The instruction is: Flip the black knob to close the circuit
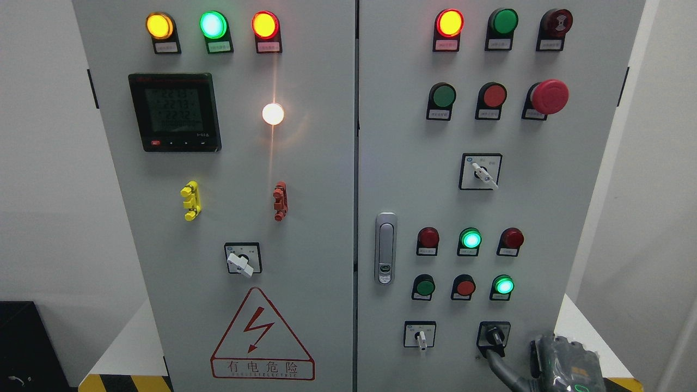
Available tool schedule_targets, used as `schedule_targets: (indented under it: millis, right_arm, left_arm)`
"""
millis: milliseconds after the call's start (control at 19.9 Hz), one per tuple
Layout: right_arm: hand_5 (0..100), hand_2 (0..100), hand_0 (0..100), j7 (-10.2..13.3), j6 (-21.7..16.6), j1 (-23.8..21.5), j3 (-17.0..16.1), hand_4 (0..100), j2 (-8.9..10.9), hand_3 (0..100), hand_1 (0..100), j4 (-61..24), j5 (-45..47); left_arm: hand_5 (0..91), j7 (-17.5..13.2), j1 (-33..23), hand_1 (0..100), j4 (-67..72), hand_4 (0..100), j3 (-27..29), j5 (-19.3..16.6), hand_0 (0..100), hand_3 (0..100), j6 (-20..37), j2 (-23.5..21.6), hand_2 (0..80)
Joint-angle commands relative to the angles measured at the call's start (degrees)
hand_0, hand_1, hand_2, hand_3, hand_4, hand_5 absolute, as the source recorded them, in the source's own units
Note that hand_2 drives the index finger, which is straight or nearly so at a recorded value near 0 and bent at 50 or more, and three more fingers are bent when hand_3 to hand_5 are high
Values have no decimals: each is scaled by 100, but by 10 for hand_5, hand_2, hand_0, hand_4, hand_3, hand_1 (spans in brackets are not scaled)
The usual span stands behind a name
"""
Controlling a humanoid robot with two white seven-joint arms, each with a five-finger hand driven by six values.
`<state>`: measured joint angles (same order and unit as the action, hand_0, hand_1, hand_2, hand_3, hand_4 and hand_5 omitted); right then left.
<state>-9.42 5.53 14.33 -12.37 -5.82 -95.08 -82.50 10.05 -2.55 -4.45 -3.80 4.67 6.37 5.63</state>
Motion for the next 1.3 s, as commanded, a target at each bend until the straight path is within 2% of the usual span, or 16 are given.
schedule_targets:
  millis: [0,1254]
  right_arm:
    - [991,914,0,1,18,-1,-152,988,2,1000,21,-20,32]
    - [991,911,0,63,19,43,-240,987,-24,1000,16,-90,287]
  left_arm:
    - [0,-3,0,556,-3,0,2,-1,120,0,5,0,0]
    - [0,-3,0,556,-3,0,2,-1,120,0,5,0,0]
